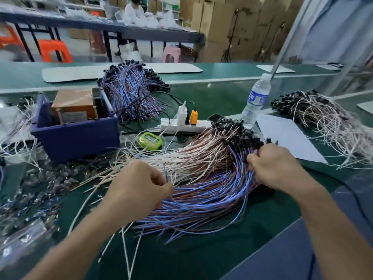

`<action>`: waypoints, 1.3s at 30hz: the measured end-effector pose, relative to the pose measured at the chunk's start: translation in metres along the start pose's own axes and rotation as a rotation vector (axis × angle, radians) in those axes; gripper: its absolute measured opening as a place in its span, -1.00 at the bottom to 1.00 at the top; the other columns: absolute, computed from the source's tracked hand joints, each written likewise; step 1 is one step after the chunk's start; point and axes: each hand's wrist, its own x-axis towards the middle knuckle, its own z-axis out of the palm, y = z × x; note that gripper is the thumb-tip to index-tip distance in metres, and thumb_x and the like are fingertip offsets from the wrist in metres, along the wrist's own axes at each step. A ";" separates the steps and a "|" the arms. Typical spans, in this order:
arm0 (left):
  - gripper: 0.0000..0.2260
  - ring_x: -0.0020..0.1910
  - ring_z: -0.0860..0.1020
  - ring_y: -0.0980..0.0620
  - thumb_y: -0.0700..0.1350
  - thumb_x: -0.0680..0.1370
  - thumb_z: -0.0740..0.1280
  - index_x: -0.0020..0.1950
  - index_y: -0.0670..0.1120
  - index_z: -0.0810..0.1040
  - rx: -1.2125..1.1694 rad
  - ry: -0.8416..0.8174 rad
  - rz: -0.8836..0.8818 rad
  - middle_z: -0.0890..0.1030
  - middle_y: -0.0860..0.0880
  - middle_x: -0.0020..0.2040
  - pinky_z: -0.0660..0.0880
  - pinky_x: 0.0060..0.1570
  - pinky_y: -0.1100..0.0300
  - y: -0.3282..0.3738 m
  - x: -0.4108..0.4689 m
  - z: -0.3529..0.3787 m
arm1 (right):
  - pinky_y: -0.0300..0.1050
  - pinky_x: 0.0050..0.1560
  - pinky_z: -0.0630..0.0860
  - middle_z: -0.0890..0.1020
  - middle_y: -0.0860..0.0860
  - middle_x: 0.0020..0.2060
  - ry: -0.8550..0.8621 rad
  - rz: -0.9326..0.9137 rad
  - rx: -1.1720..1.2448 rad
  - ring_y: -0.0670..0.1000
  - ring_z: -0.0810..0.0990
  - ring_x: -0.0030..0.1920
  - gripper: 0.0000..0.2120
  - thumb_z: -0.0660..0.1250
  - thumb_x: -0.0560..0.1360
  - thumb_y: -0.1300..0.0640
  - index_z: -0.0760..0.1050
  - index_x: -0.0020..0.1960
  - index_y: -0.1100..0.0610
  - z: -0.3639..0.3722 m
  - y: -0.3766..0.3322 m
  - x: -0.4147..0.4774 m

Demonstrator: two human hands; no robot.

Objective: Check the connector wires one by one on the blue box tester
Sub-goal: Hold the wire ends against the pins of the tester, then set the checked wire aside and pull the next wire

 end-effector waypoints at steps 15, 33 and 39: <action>-0.56 -0.49 0.48 0.18 0.31 0.50 0.42 -0.42 0.04 0.52 0.346 0.249 -0.022 0.51 0.13 -0.54 0.26 -0.48 0.26 0.003 0.006 0.053 | 0.02 -0.17 0.49 0.62 0.13 -0.26 0.237 0.067 -0.089 0.23 0.60 -0.21 -0.53 0.18 0.61 -0.23 0.53 -0.22 0.12 0.037 0.012 0.002; -0.83 -0.42 0.53 0.11 0.26 0.46 0.46 -0.30 0.30 0.61 0.051 0.365 -0.152 0.56 0.26 -0.49 0.31 -0.40 0.21 -0.034 -0.011 -0.008 | -0.07 -0.28 0.37 0.55 0.02 -0.38 0.114 -0.395 0.092 0.14 0.54 -0.32 -0.62 0.16 0.64 -0.03 0.45 -0.29 0.10 0.075 -0.128 -0.051; -0.80 -0.40 0.60 0.28 -0.15 0.57 0.42 -0.14 0.13 0.75 -0.187 0.481 -0.168 0.67 0.18 -0.40 0.45 -0.35 0.45 -0.096 -0.011 -0.036 | 0.03 -0.10 0.58 0.64 0.06 -0.24 -0.057 -0.534 0.238 0.15 0.61 -0.19 -0.66 0.17 0.62 -0.06 0.58 -0.16 0.10 0.118 -0.207 -0.061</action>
